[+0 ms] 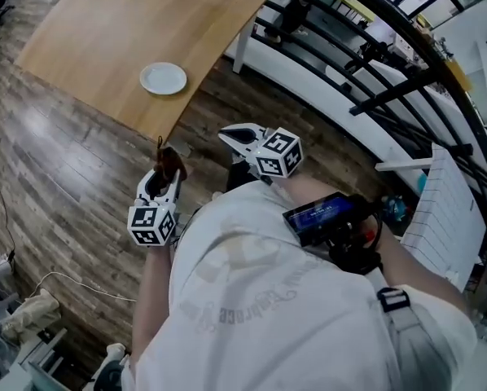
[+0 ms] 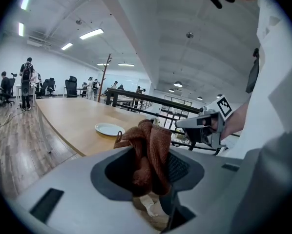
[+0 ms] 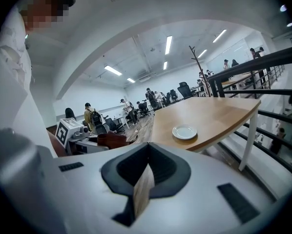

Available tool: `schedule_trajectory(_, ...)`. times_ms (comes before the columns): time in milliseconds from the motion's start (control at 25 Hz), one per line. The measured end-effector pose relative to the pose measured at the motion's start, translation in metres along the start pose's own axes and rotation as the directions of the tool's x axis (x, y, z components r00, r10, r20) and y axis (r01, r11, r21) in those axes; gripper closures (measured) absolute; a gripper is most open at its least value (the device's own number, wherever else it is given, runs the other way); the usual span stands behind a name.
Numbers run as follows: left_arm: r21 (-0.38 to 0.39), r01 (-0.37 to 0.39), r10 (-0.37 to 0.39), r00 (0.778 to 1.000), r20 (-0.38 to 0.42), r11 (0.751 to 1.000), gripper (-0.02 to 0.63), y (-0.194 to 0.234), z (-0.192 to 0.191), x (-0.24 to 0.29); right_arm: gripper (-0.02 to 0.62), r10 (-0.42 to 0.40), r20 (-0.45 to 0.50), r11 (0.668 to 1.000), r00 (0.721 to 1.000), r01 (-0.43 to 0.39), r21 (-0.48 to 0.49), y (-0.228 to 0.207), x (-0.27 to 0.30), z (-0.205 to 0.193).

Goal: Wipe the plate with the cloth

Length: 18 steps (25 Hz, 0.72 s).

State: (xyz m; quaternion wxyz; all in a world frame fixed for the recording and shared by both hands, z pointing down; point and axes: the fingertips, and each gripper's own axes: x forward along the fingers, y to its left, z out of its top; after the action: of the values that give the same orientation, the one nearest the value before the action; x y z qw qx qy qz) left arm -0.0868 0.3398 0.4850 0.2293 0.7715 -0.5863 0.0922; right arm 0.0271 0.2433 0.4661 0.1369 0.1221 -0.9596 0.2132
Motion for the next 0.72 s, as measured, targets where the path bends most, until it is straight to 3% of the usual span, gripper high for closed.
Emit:
schedule_trajectory(240,-0.005,-0.017,0.017,1.000,-0.012,1.000,0.436,0.014,0.006,0.013,0.581,0.016,0.024,1.000,1.000,-0.016,0.002,-0.021,0.022,0.021)
schedule_trajectory(720,-0.031,-0.057,0.056,0.998,-0.037,0.998,0.436,0.055,0.031,0.062,0.581,0.103,-0.021,0.994,0.994,-0.104,-0.024,-0.064,0.076,0.045)
